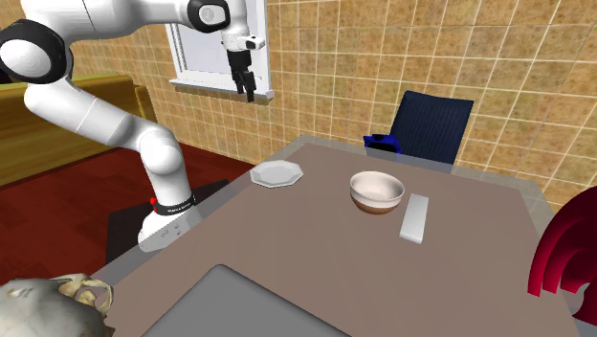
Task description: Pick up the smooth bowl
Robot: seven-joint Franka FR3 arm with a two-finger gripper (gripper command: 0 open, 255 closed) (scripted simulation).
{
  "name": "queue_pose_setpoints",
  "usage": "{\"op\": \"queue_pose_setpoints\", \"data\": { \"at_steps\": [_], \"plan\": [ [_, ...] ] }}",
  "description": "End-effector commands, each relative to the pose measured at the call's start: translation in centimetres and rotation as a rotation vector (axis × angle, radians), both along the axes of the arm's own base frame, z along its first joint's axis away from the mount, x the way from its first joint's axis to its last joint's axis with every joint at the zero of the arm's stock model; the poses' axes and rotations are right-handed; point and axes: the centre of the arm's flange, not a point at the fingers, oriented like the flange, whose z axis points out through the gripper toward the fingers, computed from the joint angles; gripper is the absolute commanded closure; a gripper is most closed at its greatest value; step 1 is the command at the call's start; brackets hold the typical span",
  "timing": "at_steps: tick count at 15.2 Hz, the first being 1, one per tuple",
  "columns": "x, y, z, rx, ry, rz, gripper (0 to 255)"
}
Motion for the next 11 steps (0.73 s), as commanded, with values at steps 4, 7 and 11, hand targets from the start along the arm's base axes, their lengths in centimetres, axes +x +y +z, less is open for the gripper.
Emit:
{"op": "queue_pose_setpoints", "data": {
  "at_steps": [4, 7, 11],
  "plan": [
    [1.6, -2.8, -1.8, -0.022, 0.007, 0.008, 0],
    [3.3, -5.7, -3.5, -0.045, 0.014, 0.017, 0],
    [5.5, -9.6, -5.7, -0.074, 0.023, 0.028, 0]
  ]
}}
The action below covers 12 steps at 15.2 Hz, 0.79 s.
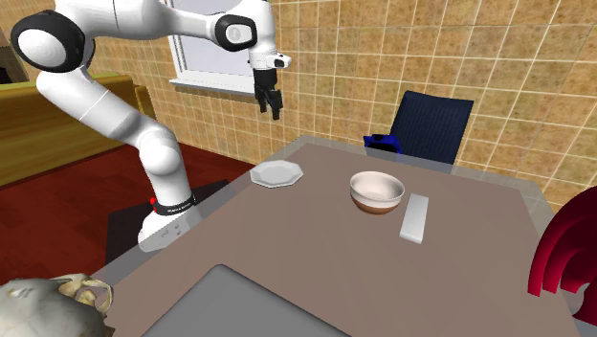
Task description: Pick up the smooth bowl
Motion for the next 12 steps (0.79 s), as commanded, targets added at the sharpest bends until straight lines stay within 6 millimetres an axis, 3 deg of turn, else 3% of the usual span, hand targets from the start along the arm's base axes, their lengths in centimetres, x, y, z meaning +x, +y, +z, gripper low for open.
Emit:
{"op": "queue_pose_setpoints", "data": {
  "at_steps": [1, 12],
  "plan": [
    [1.1, -2.0, -1.0, -0.016, 0.004, 0.007, 0],
    [7.4, -12.8, -6.5, -0.098, 0.029, 0.038, 0]
  ]
}}
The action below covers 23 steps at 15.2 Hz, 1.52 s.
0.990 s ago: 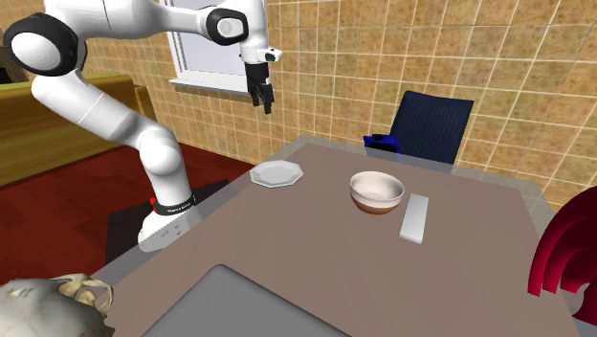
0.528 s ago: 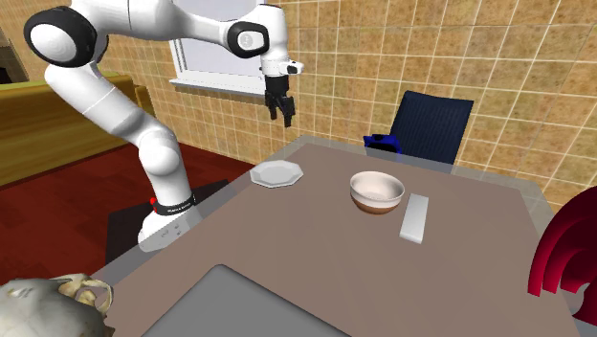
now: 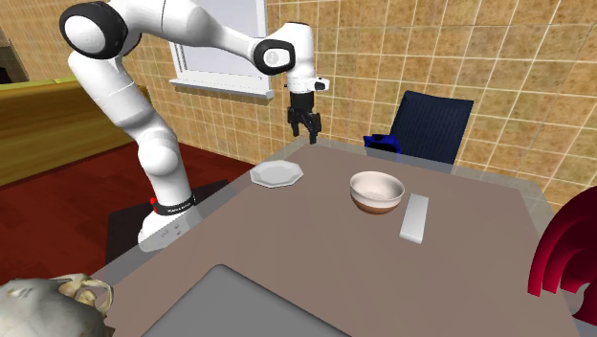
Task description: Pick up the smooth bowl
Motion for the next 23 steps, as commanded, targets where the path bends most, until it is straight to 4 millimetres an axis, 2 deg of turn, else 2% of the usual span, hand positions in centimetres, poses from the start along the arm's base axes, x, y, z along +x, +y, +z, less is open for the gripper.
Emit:
{"op": "queue_pose_setpoints", "data": {
  "at_steps": [1, 15, 23],
  "plan": [
    [1.3, -2.0, -0.9, -0.016, 0.005, 0.007, 0],
    [9.6, -16.0, -6.7, -0.119, 0.036, 0.046, 0],
    [9.6, -16.0, -10.7, -0.119, 0.036, 0.046, 0]
  ]
}}
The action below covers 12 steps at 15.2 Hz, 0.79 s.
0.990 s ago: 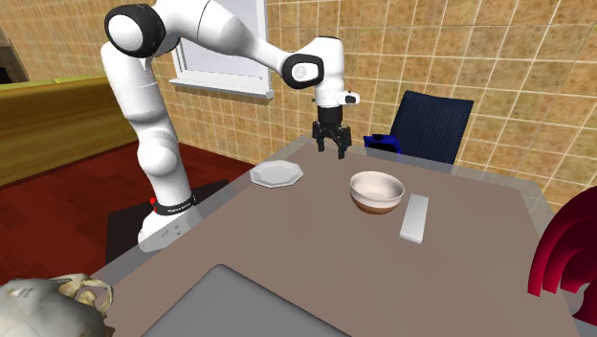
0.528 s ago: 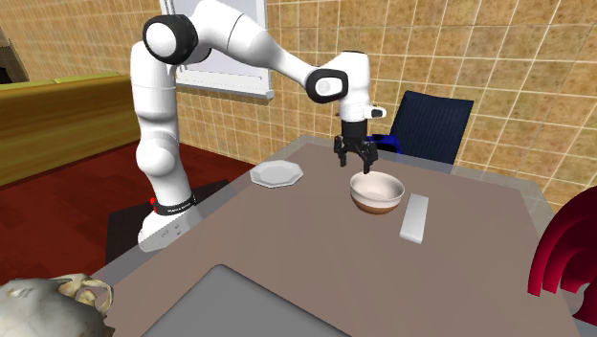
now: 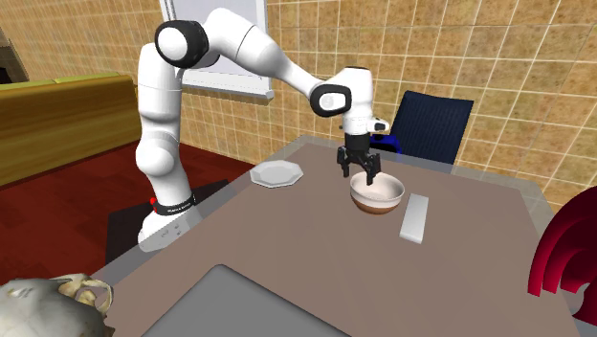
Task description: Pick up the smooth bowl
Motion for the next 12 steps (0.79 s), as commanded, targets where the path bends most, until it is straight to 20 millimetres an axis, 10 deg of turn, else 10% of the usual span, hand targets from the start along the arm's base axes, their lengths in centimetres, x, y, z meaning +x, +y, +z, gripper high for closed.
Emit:
{"op": "queue_pose_setpoints", "data": {
  "at_steps": [1, 2, 12],
  "plan": [
    [0.01, 0.05, -0.39, 0.000, 0.000, 0.000, 0],
    [-0.02, 0.01, -0.28, 0.000, 0.000, 0.000, 255],
    [0.01, 0.05, 0.14, 0.000, 0.000, 0.000, 255]
  ]
}}
